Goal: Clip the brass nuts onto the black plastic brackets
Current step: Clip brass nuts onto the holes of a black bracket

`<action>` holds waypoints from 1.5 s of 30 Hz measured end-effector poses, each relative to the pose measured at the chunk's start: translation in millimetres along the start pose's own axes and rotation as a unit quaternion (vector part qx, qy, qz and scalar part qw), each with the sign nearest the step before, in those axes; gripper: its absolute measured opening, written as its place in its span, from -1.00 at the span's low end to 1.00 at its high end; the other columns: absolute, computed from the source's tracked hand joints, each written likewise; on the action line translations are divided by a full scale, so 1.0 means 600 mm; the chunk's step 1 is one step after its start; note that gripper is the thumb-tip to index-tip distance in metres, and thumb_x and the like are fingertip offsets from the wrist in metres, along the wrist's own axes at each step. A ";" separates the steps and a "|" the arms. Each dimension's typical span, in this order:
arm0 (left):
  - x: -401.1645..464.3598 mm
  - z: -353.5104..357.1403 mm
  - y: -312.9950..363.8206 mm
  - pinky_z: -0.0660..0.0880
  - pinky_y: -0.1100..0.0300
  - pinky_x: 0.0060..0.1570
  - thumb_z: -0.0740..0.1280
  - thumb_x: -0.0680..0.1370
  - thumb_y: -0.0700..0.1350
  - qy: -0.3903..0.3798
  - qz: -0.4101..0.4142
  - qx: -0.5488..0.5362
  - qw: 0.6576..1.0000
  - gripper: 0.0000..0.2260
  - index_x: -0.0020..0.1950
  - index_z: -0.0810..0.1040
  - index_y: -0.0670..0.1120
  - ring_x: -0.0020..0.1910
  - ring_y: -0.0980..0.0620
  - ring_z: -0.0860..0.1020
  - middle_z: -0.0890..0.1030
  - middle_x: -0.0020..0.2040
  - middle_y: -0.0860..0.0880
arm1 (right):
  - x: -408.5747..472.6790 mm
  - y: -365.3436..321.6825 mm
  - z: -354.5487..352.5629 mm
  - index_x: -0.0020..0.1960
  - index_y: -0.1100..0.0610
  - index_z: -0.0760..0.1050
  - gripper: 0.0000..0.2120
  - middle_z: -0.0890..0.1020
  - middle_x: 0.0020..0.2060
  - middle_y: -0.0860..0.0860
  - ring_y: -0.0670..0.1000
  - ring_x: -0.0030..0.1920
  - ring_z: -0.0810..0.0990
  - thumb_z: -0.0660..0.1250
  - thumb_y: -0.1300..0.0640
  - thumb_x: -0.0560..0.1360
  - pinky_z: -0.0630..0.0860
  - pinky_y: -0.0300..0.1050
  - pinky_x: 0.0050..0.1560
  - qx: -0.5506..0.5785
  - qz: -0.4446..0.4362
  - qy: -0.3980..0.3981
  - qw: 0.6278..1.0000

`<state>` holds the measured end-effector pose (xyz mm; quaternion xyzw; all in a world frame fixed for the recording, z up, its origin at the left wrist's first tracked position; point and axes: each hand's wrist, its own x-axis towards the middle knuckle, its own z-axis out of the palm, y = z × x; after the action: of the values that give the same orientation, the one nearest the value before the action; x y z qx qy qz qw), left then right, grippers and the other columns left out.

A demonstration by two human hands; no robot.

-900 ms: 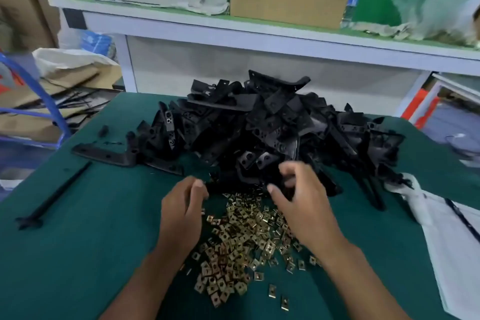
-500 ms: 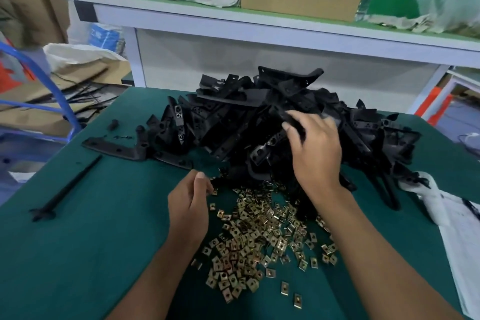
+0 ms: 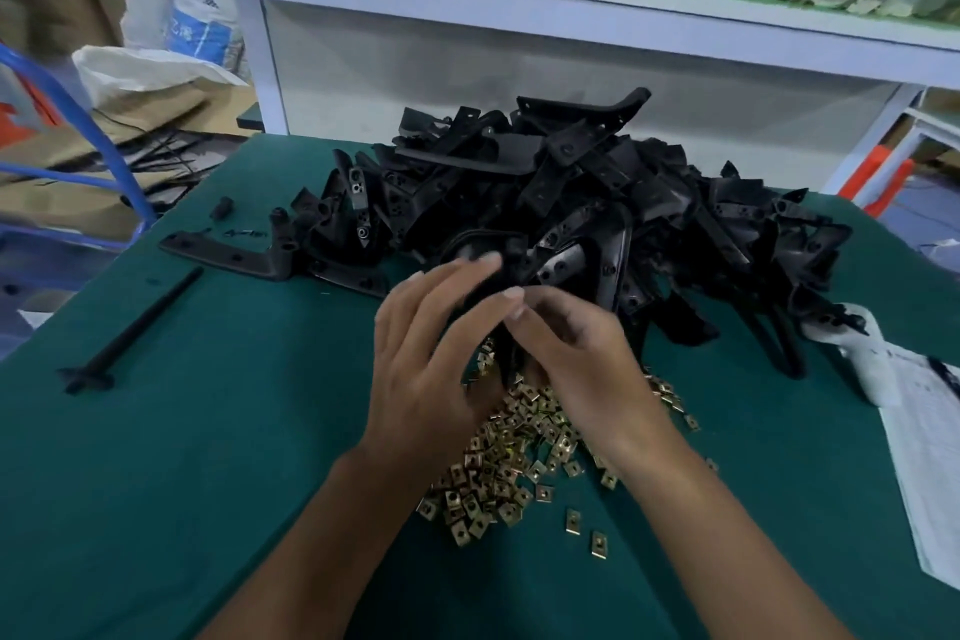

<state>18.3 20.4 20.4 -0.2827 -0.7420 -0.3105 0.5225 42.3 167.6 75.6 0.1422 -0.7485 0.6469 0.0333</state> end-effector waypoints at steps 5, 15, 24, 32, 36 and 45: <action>0.004 -0.019 0.010 0.50 0.20 0.23 0.35 0.61 -0.07 0.060 -0.167 -0.090 0.980 -0.77 0.25 0.52 0.14 0.21 0.35 0.53 0.56 0.17 0.34 | -0.003 0.044 -0.051 0.14 -0.16 0.63 -0.73 0.67 -0.07 -0.10 0.01 -0.16 0.62 0.29 -0.23 0.56 0.54 0.04 -0.15 -0.133 -0.005 -0.028 0.991; 0.006 0.002 -0.006 0.58 0.23 -0.06 0.43 0.44 -0.08 -0.021 -0.561 -0.482 0.673 -0.68 0.18 0.61 -0.07 -0.22 0.08 0.60 0.59 -0.27 -0.02 | -0.010 0.118 -0.083 0.18 -0.06 0.61 -0.75 0.56 0.03 -0.21 -0.17 0.11 0.48 0.41 -0.08 0.53 0.51 -0.11 0.12 -0.413 -0.030 -0.097 0.905; -0.010 0.017 -0.015 0.58 0.07 0.16 0.55 0.45 -0.02 -0.109 -0.555 -0.513 0.646 -0.67 0.21 0.67 0.06 0.05 -0.14 0.58 0.56 -0.01 -0.22 | 0.004 0.100 -0.108 -0.07 -0.06 0.59 -0.85 0.56 -0.26 -0.20 -0.16 -0.21 0.55 0.46 0.19 0.52 0.45 -0.36 -0.16 -0.198 -0.006 0.057 0.979; -0.010 0.021 0.007 0.50 0.35 -0.26 0.56 0.31 -0.09 -0.137 -0.530 -0.440 0.711 -0.69 0.02 0.63 -0.06 -0.35 0.08 0.54 0.54 -0.37 -0.05 | 0.050 0.049 -0.125 0.08 -0.08 0.63 -0.83 0.73 -0.04 0.02 -0.13 -0.10 0.64 0.41 0.17 0.56 0.49 -0.28 -0.24 0.061 0.029 0.019 0.998; -0.006 0.021 0.012 0.61 0.29 -0.14 0.56 0.28 -0.23 -0.145 -0.499 -0.464 0.717 -0.72 -0.04 0.71 -0.08 -0.15 0.06 0.71 0.74 -0.15 -0.13 | 0.034 0.066 -0.119 0.09 0.00 0.52 -0.78 0.70 -0.11 -0.01 -0.09 -0.07 0.64 0.46 0.01 0.50 0.53 -0.28 -0.08 0.090 0.055 -0.018 0.994; -0.007 0.020 0.023 0.63 0.22 -0.18 0.57 0.29 -0.15 -0.172 -0.480 -0.460 0.727 -0.82 -0.13 0.76 -0.02 -0.17 0.03 0.72 0.75 -0.17 -0.09 | 0.025 0.056 -0.108 -0.02 -0.04 0.68 -0.90 0.74 -0.07 -0.01 -0.13 -0.06 0.67 0.42 0.07 0.48 0.52 -0.35 -0.04 0.071 0.033 -0.022 0.997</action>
<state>22.6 37.8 15.4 -0.1428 -0.6224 -0.7691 -0.0272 10.7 232.5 57.1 0.1340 -0.7057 0.6956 -0.0145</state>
